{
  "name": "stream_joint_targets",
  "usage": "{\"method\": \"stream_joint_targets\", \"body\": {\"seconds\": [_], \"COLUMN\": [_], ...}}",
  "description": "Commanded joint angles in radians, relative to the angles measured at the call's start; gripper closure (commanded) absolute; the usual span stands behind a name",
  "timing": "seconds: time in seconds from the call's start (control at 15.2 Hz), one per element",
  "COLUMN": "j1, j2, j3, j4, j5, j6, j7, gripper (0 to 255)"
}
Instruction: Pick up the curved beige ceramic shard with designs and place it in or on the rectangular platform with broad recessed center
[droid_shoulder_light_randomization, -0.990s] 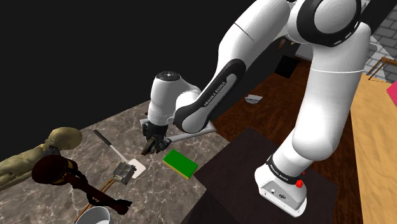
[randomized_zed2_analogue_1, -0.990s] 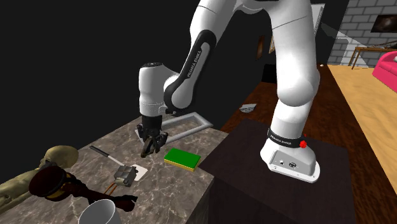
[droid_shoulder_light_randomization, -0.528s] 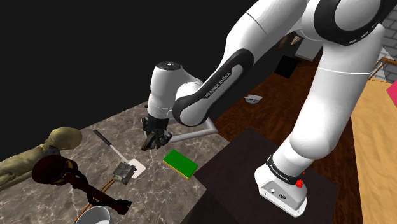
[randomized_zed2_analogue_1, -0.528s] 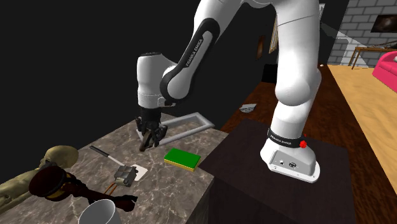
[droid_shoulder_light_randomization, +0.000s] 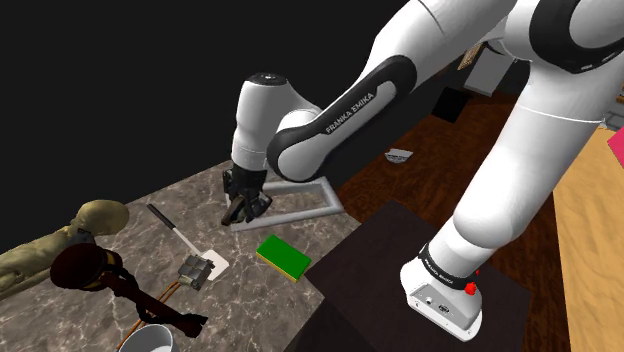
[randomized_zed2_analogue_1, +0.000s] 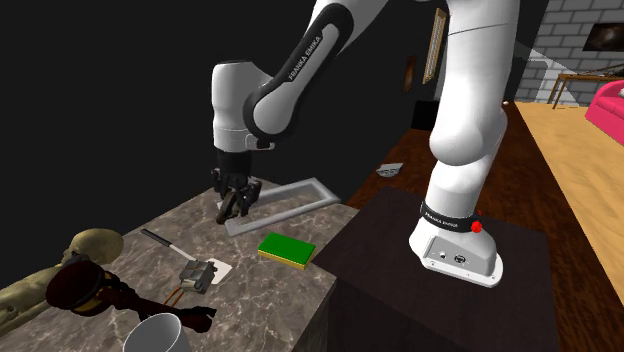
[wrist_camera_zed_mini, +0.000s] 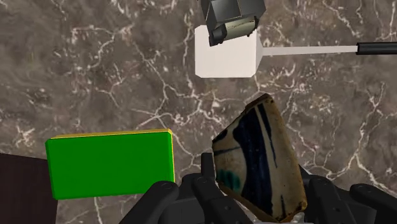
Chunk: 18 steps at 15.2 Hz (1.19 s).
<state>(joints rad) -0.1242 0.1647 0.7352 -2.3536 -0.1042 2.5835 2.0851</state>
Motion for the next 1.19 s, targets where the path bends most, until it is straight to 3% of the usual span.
{"method": "stream_joint_targets", "body": {"seconds": [0.0, 0.2, 0.53, 1.12], "j1": [-0.010, -0.019, -0.101, -0.226], "j2": [-0.030, -0.063, -0.071, -0.019], "j3": [0.016, 0.027, -0.017, -0.110], "j4": [0.003, 0.010, 0.013, 0.093], "j5": [0.037, 0.076, 0.114, 0.109], "j6": [-0.026, -0.056, -0.071, -0.120], "j7": [-0.022, -0.048, -0.203, -0.421], "gripper": [255, 255, 255, 255]}}
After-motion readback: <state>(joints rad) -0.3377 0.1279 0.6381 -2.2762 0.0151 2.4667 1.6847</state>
